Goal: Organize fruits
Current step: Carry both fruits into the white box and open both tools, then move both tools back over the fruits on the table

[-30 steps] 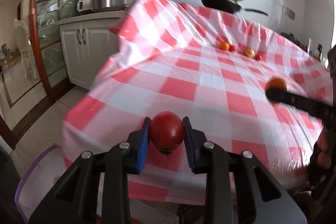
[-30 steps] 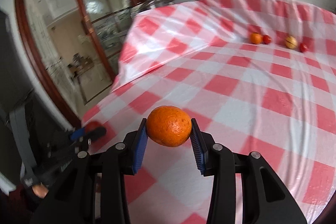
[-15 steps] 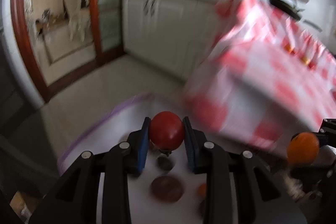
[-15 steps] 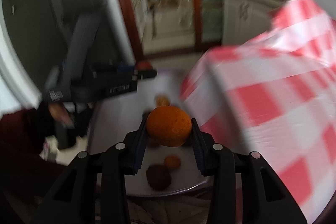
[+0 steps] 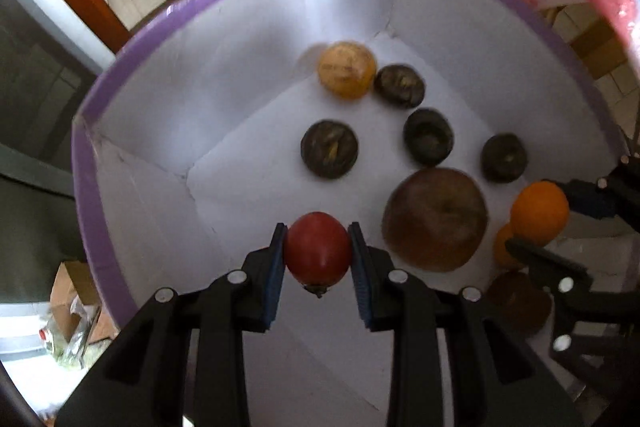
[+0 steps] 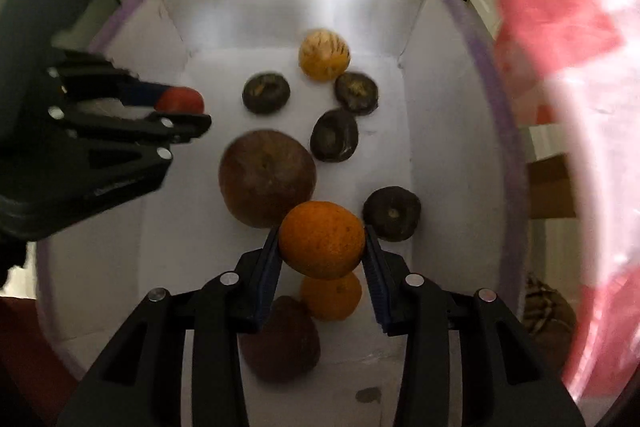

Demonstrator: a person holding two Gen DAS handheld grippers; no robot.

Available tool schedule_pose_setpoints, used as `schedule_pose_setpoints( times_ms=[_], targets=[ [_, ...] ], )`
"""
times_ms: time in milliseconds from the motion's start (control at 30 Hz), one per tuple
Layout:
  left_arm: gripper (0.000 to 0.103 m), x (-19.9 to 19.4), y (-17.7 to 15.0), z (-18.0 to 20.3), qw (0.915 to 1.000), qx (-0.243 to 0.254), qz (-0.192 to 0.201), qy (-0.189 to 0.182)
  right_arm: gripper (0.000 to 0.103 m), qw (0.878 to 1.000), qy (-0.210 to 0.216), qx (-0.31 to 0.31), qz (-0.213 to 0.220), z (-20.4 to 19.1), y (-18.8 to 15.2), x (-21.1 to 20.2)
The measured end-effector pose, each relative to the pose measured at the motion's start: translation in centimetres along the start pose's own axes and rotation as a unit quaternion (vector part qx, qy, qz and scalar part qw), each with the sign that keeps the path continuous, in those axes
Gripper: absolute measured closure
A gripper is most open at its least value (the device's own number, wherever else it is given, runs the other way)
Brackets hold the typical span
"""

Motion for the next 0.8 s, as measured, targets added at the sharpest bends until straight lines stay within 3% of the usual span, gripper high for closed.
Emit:
schedule_pose_setpoints(
  times_ms=[133, 367, 433, 533, 600, 667, 800],
  targets=[
    [0.072, 0.4, 0.3, -0.3, 0.9997, -0.001, -0.020, 0.011, 0.063, 0.999, -0.013, -0.040, 0.000, -1.3, -0.4, 0.2],
    [0.070, 0.8, 0.8, 0.0, 0.9987, 0.009, -0.045, 0.023, 0.062, 0.999, -0.018, -0.034, 0.008, -0.5, -1.1, -0.6],
    [0.057, 0.9, 0.8, -0.2, 0.9986, 0.002, -0.051, 0.018, 0.048, 0.999, -0.022, -0.035, 0.023, -0.4, -1.2, -1.8],
    [0.043, 0.9, 1.5, 0.4, 0.9989, 0.006, -0.047, 0.002, 0.036, 0.997, -0.009, -0.034, 0.064, -0.6, -1.1, -4.7],
    [0.032, 0.5, 2.0, 1.3, 0.9982, 0.022, -0.051, 0.022, 0.026, 0.996, 0.008, -0.032, 0.086, -0.7, -1.1, -6.4],
    [0.021, -0.1, 2.5, 1.7, 0.9962, 0.042, -0.054, 0.054, 0.025, 0.993, 0.016, -0.038, 0.109, -0.9, -1.2, -8.3],
    [0.021, -3.2, 4.3, 1.5, 0.9971, 0.031, -0.019, 0.067, 0.024, 0.983, 0.015, -0.044, 0.177, -0.9, -1.8, -13.9]
  ],
)
Point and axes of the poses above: each gripper's, at about its wrist camera, not at the fingertips, and x roughly the way its jaws point, z to its right, y to its top, the point moved 2 cm from there along x, roughly the way its jaws point, and after that the axes turned 10 degrees about x, right-handed, at the moved point
